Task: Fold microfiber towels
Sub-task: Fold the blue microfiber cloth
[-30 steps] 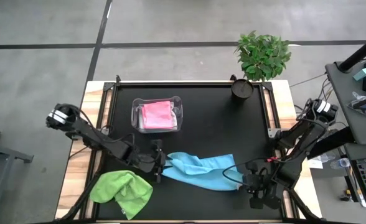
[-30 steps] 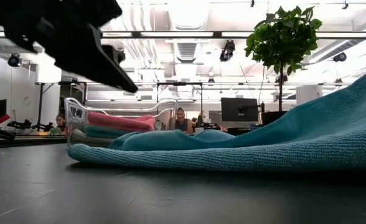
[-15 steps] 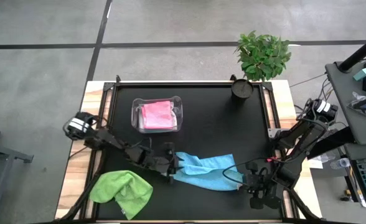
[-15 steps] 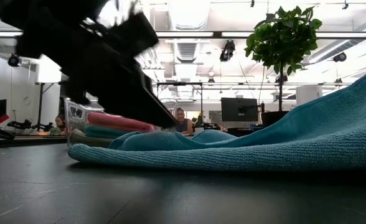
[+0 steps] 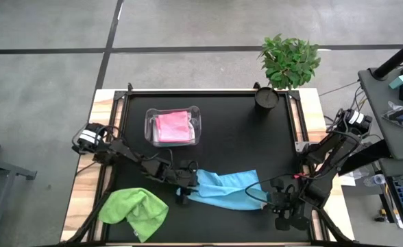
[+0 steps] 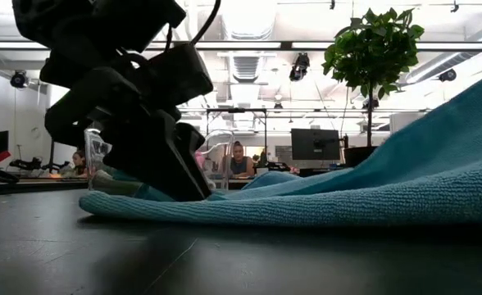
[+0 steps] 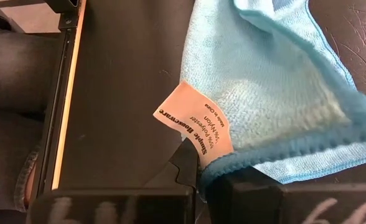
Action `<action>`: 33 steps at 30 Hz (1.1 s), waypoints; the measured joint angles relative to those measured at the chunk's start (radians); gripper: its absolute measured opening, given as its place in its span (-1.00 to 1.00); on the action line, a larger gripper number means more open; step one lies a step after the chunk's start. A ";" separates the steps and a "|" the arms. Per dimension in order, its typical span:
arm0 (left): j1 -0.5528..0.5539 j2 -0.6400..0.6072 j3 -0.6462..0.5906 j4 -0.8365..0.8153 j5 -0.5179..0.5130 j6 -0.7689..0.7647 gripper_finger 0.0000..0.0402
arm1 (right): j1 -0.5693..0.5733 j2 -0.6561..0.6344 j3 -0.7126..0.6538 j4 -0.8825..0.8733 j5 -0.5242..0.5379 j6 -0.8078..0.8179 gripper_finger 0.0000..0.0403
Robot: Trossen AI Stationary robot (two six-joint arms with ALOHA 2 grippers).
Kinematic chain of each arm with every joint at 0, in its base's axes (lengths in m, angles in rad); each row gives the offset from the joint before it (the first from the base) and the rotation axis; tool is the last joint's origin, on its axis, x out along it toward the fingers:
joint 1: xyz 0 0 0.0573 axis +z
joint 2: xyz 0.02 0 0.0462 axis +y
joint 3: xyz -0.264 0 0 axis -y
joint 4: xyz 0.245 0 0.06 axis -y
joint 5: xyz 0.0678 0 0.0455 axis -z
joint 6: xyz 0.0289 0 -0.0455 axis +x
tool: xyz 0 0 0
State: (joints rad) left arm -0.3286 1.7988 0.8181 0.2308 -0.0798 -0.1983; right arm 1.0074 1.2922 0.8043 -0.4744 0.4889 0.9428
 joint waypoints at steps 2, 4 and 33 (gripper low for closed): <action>-0.002 0.000 0.000 -0.001 0.013 0.005 -0.35 | 0.000 0.000 0.000 0.000 0.000 0.000 -0.96; -0.006 0.000 0.000 -0.003 0.027 0.041 -0.36 | 0.000 0.000 0.000 0.000 0.000 0.000 -0.96; -0.015 -0.266 -0.008 -0.205 0.044 0.091 -1.00 | 0.009 -0.008 -0.005 -0.035 -0.048 0.041 -0.96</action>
State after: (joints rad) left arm -0.3439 1.5326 0.8097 0.0262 -0.0361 -0.1069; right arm 1.0164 1.2840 0.7994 -0.5091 0.4404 0.9842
